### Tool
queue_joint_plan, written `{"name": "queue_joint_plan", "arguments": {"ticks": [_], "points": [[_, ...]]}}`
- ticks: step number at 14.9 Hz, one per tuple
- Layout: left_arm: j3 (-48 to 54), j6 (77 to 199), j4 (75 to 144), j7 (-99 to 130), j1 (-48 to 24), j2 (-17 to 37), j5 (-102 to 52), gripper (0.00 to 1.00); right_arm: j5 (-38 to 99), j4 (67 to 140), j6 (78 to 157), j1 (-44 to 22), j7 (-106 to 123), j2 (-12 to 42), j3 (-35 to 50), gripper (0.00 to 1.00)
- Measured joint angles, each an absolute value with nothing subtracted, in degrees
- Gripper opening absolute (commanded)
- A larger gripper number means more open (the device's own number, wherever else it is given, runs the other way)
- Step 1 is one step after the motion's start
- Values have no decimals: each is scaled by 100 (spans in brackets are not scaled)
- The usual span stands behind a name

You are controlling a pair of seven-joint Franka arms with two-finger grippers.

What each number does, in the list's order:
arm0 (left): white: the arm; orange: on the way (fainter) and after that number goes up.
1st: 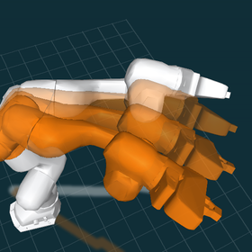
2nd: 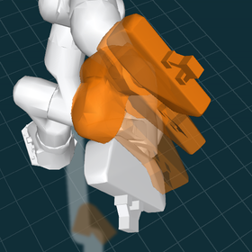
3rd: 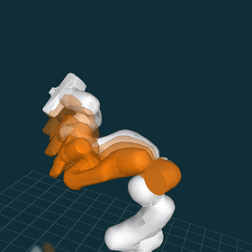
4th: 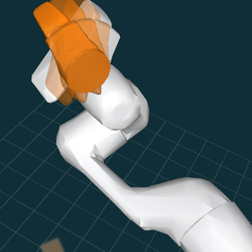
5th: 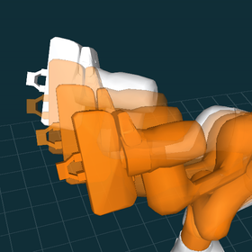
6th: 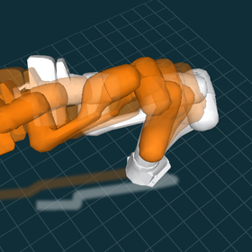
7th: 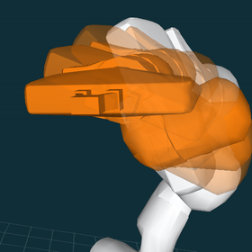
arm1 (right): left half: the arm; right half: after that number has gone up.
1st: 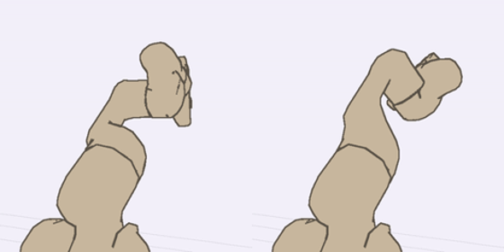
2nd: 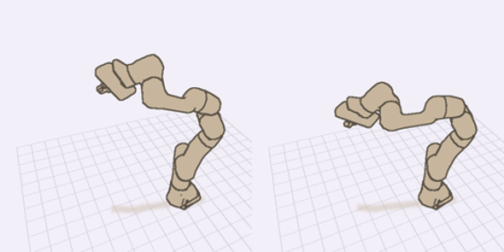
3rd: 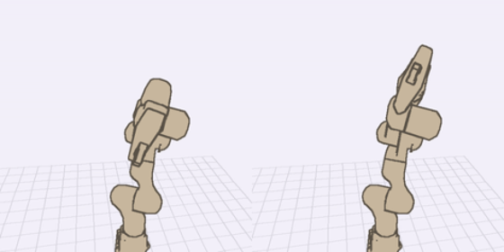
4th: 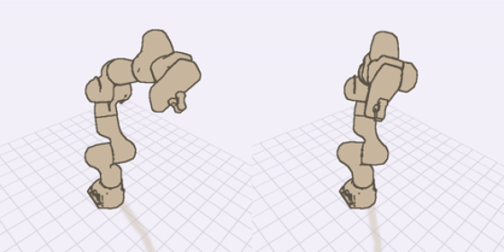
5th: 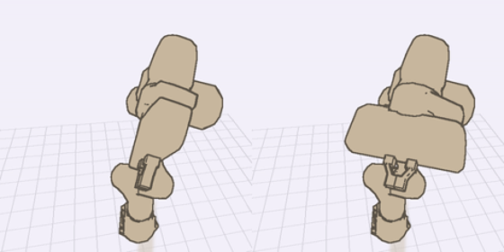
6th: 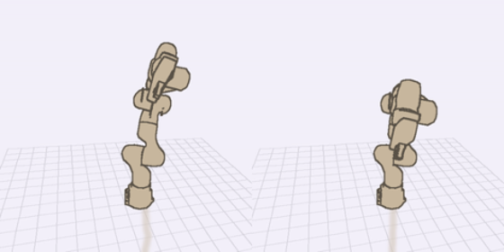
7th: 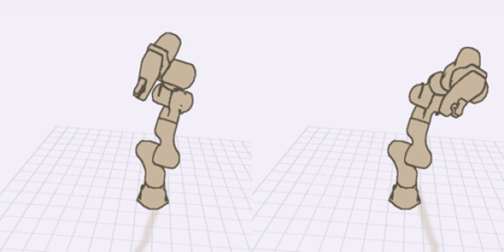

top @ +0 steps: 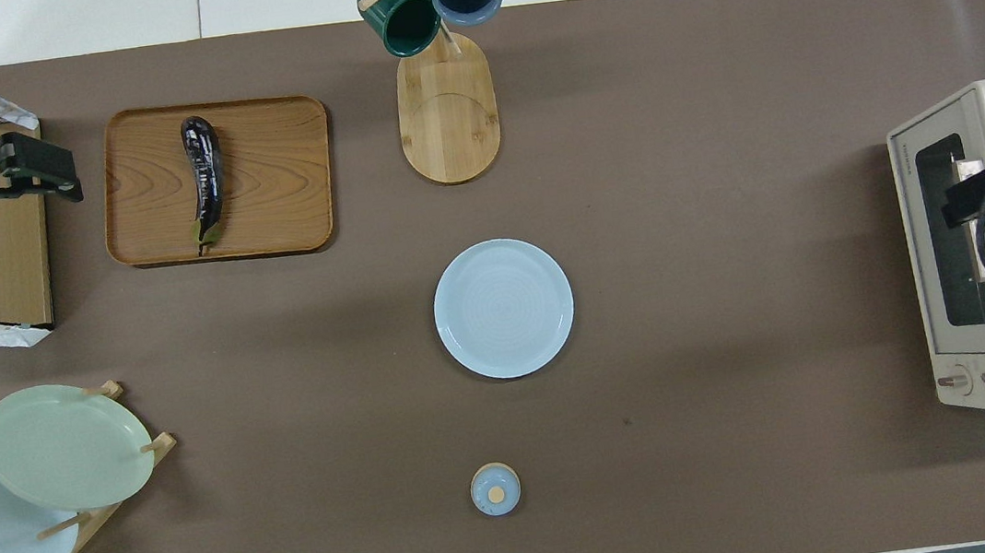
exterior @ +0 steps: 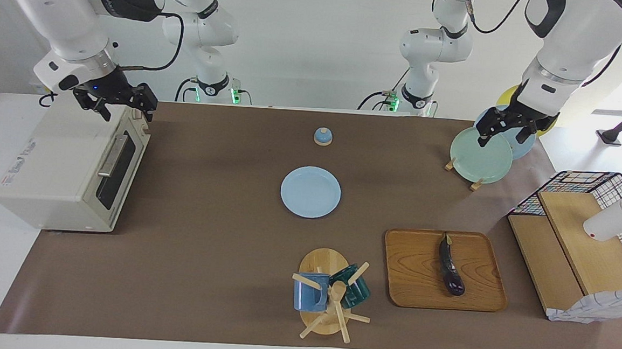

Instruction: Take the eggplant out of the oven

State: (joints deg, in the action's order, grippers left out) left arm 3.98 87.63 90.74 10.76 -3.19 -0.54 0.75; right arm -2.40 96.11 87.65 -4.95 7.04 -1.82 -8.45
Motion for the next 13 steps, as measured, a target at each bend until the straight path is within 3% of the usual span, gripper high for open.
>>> {"name": "queue_joint_plan", "arguments": {"ticks": [3, 13], "points": [[405, 9060, 9681, 1075, -331, -286, 46, 100, -240, 9612, 8765, -486, 704, -182, -861, 100], [368, 8901, 9465, 1074, -332, -283, -251, 100, -240, 9613, 8765, -487, 704, -182, -862, 100]]}}
